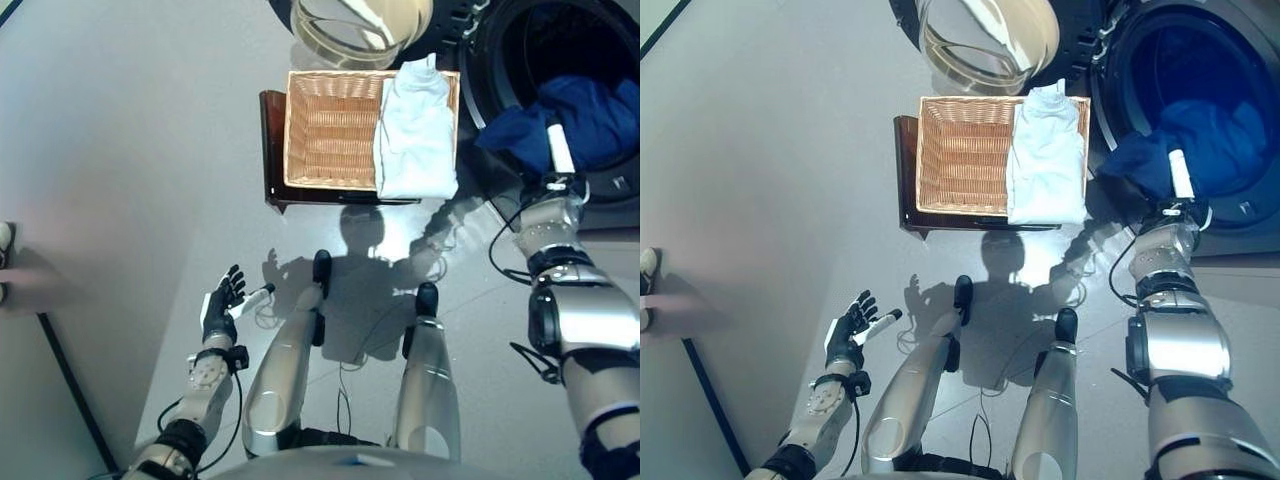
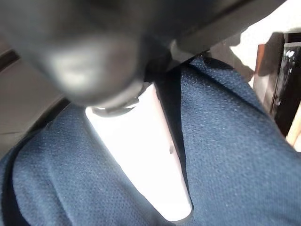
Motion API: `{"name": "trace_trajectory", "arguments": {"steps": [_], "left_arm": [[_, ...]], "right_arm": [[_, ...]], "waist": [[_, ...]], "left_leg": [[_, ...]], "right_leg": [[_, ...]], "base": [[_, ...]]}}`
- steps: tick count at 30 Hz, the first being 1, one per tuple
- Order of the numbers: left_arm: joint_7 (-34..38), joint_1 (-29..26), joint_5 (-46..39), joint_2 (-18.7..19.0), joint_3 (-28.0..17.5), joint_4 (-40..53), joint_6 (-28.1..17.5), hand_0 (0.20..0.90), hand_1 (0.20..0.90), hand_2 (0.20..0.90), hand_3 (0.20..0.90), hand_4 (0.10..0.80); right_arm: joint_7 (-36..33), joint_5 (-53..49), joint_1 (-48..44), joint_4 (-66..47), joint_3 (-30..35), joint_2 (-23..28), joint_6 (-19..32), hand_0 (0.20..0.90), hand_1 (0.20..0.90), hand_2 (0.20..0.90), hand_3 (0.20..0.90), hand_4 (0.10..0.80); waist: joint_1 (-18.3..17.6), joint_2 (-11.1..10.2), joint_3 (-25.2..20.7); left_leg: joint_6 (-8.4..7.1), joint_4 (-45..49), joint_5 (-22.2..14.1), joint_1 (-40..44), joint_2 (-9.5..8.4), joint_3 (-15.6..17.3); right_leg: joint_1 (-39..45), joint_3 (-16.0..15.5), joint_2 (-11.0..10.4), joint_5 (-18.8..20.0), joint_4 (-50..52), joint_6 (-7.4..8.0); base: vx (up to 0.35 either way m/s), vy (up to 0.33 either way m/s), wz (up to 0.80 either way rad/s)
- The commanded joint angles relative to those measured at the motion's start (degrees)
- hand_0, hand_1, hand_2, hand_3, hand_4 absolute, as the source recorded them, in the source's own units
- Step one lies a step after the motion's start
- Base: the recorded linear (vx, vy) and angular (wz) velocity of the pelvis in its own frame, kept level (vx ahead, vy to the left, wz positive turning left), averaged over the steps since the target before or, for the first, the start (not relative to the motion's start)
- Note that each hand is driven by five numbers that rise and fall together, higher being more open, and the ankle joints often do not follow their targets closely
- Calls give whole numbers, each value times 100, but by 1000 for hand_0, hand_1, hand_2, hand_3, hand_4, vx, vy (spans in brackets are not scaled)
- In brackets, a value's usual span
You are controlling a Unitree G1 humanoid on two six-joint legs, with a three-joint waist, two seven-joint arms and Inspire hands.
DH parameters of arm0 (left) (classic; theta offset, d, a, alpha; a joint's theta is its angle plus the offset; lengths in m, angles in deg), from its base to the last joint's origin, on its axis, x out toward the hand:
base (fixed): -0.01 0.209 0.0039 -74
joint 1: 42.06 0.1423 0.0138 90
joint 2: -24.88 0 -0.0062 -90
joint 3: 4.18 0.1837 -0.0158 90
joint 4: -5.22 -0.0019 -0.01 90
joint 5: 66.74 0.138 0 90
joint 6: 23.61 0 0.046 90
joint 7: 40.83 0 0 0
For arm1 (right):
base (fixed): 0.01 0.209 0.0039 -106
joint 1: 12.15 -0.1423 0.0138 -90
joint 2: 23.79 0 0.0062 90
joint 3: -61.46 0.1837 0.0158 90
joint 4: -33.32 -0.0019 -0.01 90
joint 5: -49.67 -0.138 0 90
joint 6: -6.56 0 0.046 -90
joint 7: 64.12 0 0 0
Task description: Pick up the clothes and place them into the washing machine
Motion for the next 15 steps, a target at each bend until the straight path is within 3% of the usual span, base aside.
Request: {"name": "trace_trajectory", "arguments": {"steps": [1,15], "left_arm": [[10,39,-171,77,-1,232,-250,900,900,900,900,800],[-73,102,-276,242,94,560,-313,900,900,900,900,800]], "right_arm": [[195,170,-904,-269,-361,1036,289,200,200,200,200,300],[-2,671,-2332,283,-1236,1806,10,200,200,200,200,300]], "waist": [[-5,427,-74],[232,535,-30]], "left_leg": [[-395,74,-31,-250,-92,109],[-421,-2,64,-376,-154,43]], "right_leg": [[220,-101,218,-381,229,-551],[86,-146,150,-387,273,-506]], "base": [[0,0,0],[6,-1,2]]}}
